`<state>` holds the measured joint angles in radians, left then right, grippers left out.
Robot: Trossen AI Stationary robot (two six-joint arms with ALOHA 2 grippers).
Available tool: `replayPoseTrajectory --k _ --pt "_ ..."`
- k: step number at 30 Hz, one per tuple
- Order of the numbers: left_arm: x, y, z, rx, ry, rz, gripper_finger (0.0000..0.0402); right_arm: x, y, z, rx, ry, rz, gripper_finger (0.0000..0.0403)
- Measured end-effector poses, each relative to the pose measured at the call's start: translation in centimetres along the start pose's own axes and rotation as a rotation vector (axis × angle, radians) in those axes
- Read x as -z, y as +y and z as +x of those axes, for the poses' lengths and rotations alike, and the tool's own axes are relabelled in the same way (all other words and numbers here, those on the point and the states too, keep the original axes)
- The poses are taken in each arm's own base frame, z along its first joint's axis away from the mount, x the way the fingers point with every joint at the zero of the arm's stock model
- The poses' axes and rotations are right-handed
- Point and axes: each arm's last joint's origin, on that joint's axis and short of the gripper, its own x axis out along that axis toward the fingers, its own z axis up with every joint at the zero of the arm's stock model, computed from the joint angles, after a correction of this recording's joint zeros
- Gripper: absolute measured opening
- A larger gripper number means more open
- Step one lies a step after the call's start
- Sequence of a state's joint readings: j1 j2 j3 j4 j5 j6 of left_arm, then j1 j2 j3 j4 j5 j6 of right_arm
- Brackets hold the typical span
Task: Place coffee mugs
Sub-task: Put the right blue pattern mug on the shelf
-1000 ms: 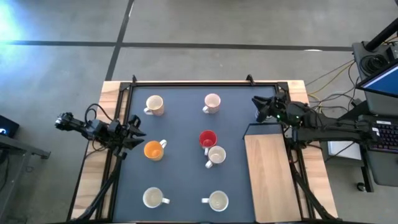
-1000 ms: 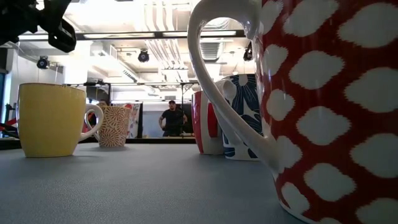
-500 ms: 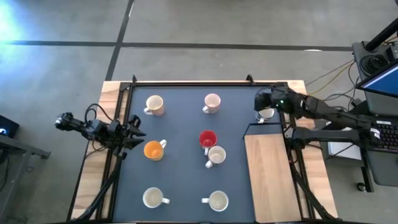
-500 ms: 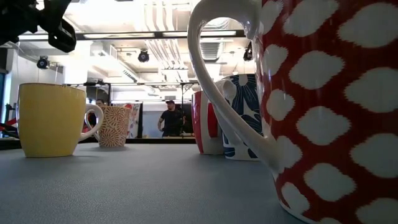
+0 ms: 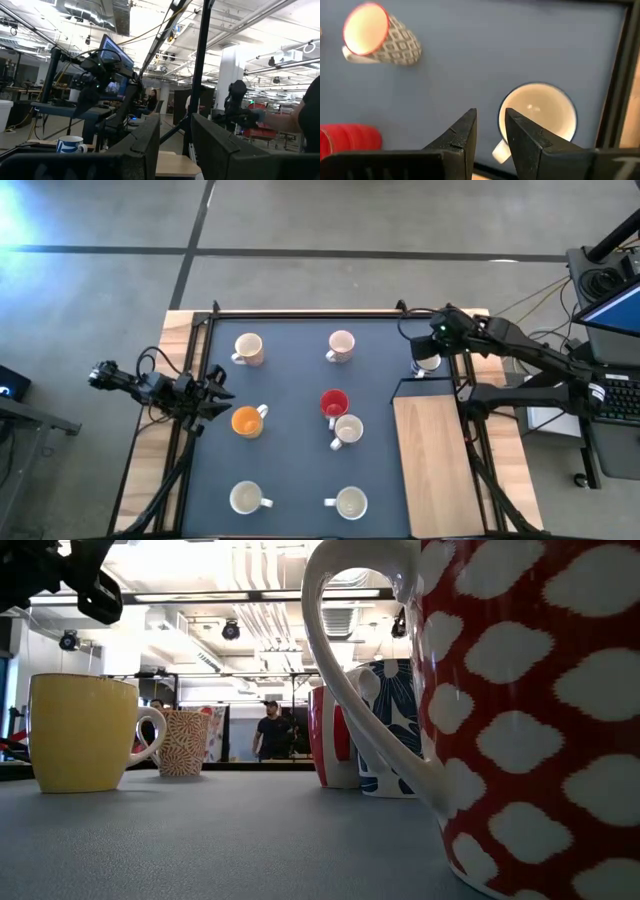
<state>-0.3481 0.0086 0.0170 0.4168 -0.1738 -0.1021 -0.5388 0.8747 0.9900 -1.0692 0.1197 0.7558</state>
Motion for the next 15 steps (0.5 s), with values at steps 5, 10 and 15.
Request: replayPoseTrajectory --k 5,10,15 --pt "0.0 0.0 0.0 0.0 0.0 0.0 0.0095 -0.5 0.1 1.4 0.035 0.054 0.002 0.0091" --pt "0.0 0.0 0.0 0.0 0.0 0.0 0.0095 -1.1 0.3 2.4 0.03 0.122 0.012 0.0091" --pt "0.0 0.0 0.0 0.0 0.0 0.0 0.0095 -1.4 0.1 3.6 0.01 0.241 0.053 0.0091"
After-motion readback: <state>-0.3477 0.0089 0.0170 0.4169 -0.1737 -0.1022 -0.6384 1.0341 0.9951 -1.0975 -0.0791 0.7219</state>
